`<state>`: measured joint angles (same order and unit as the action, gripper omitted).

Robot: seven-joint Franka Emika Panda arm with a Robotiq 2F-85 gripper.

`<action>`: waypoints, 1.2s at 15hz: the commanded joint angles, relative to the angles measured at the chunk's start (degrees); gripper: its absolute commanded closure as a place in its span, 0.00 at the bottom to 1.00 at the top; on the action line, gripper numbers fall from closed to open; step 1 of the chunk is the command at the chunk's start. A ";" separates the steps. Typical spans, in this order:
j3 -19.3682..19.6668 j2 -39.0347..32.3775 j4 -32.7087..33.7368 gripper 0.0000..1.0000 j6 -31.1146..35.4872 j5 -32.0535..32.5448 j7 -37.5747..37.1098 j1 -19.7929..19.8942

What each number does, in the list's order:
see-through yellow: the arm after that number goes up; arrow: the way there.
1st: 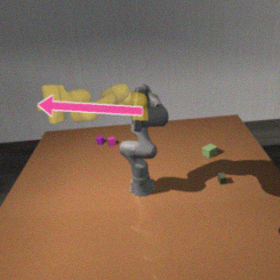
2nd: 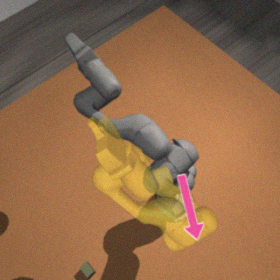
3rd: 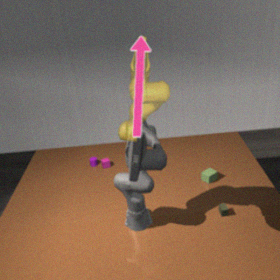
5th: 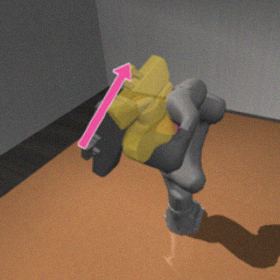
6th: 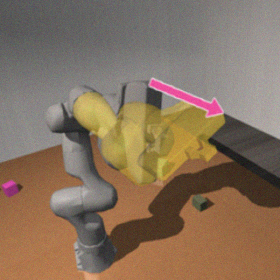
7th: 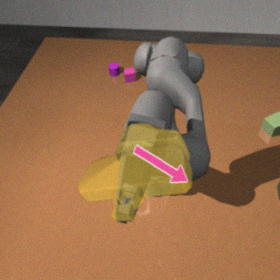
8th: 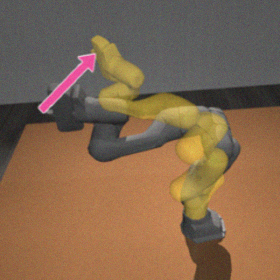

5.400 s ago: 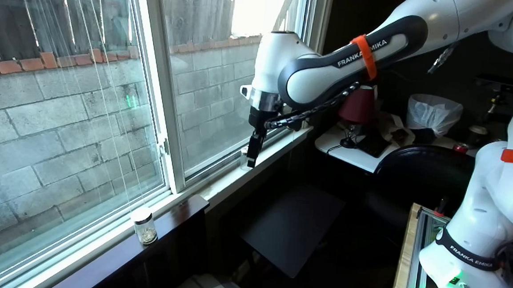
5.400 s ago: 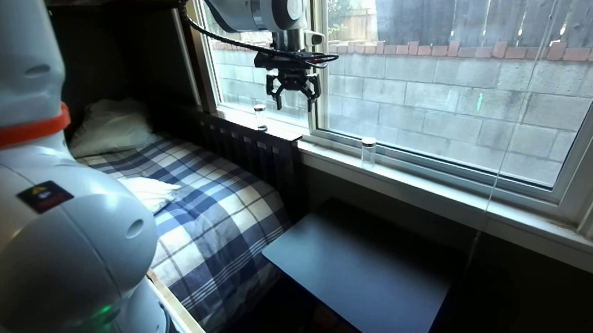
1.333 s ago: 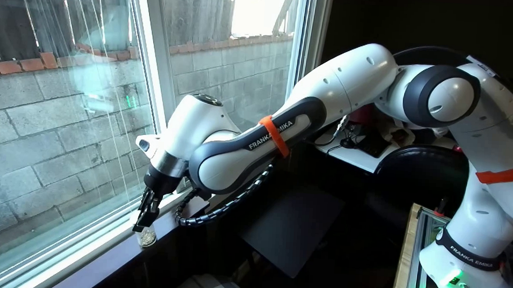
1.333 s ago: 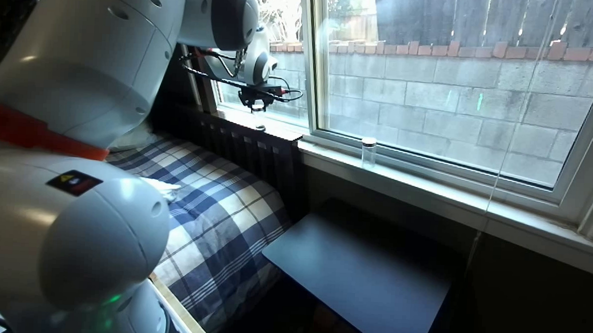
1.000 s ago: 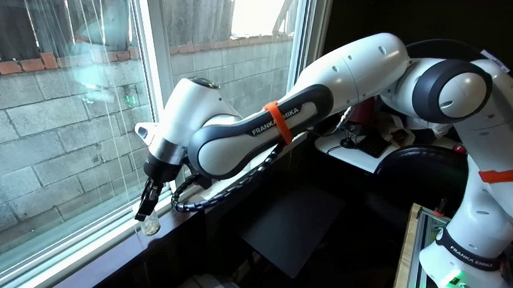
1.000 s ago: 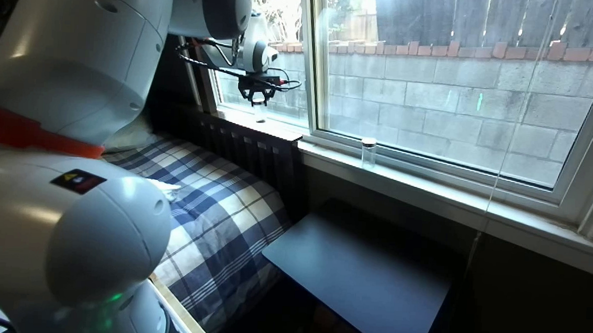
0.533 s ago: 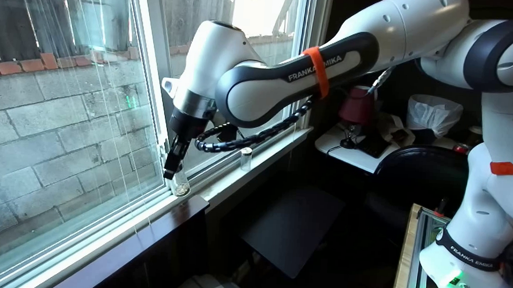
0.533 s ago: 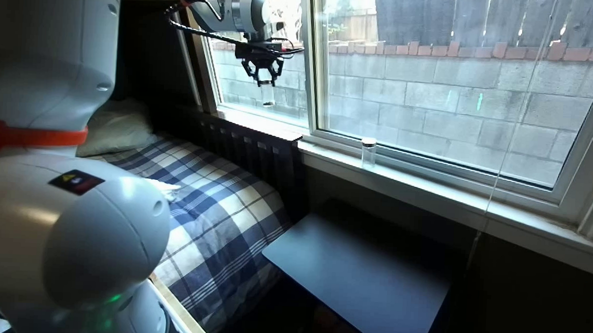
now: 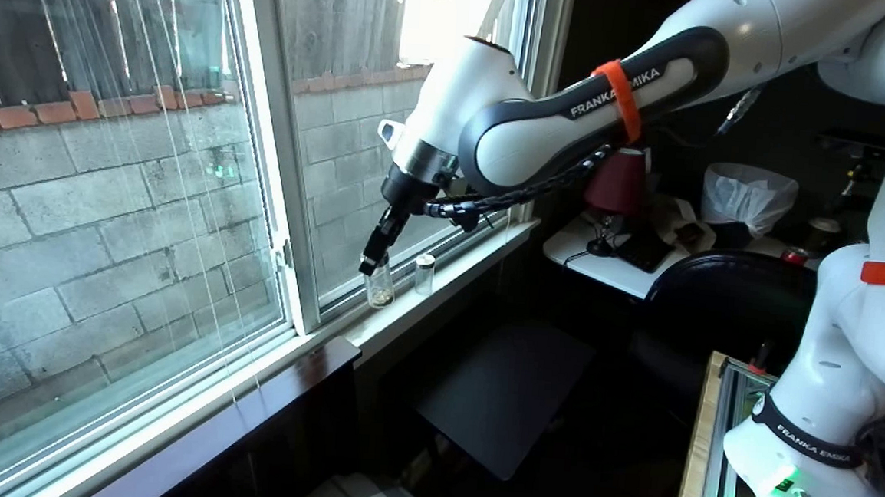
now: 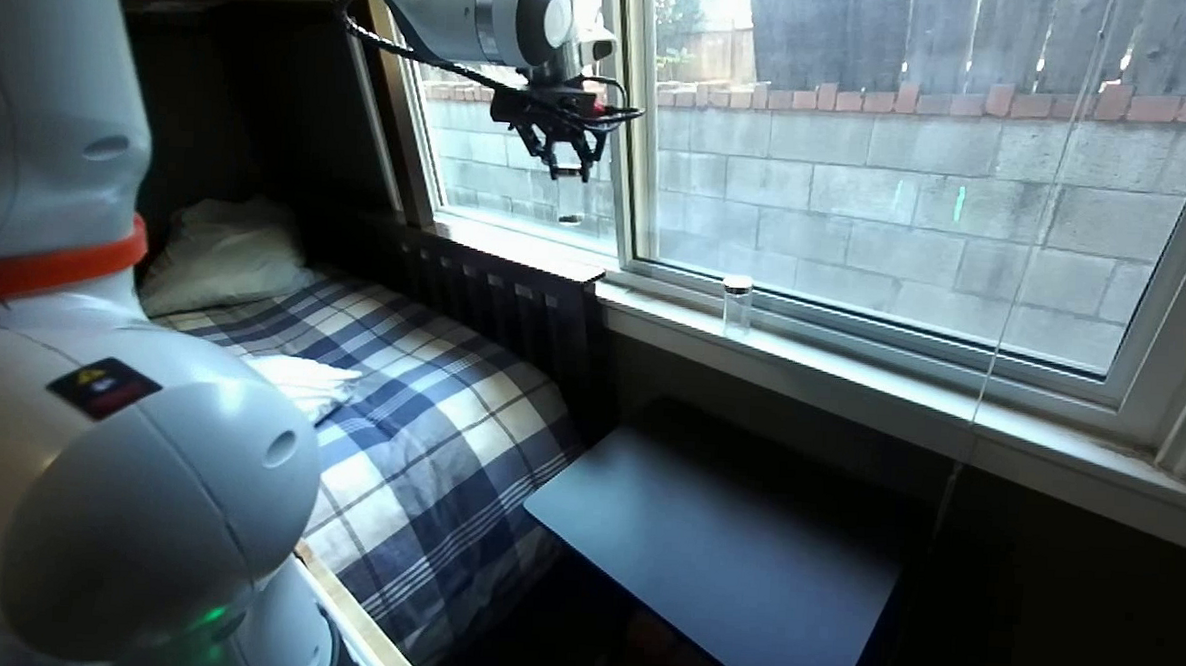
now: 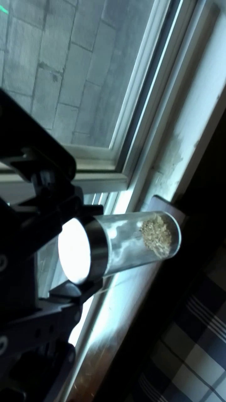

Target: Move both bottles to the right, one at a time

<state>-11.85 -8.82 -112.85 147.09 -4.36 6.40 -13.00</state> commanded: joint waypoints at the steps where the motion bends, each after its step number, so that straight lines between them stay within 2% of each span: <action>1: 1.94 10.37 -14.30 0.75 8.18 0.70 -0.88 2.92; 6: 7.00 21.26 -29.46 0.75 15.56 6.10 -2.94 8.05; 8: 8.68 23.49 -32.84 0.75 17.50 7.19 -2.32 10.13; 10: 9.89 24.38 -34.51 0.75 19.15 8.86 -1.97 12.22; 11: 9.69 21.60 -31.08 0.50 17.01 7.23 -1.16 10.69; 13: 10.37 22.84 -32.68 0.50 17.83 7.97 -1.09 11.88; 18: 10.23 23.09 -32.91 0.50 17.84 8.07 -1.10 11.90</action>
<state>-1.93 14.23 -145.84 165.10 3.44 5.53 -0.78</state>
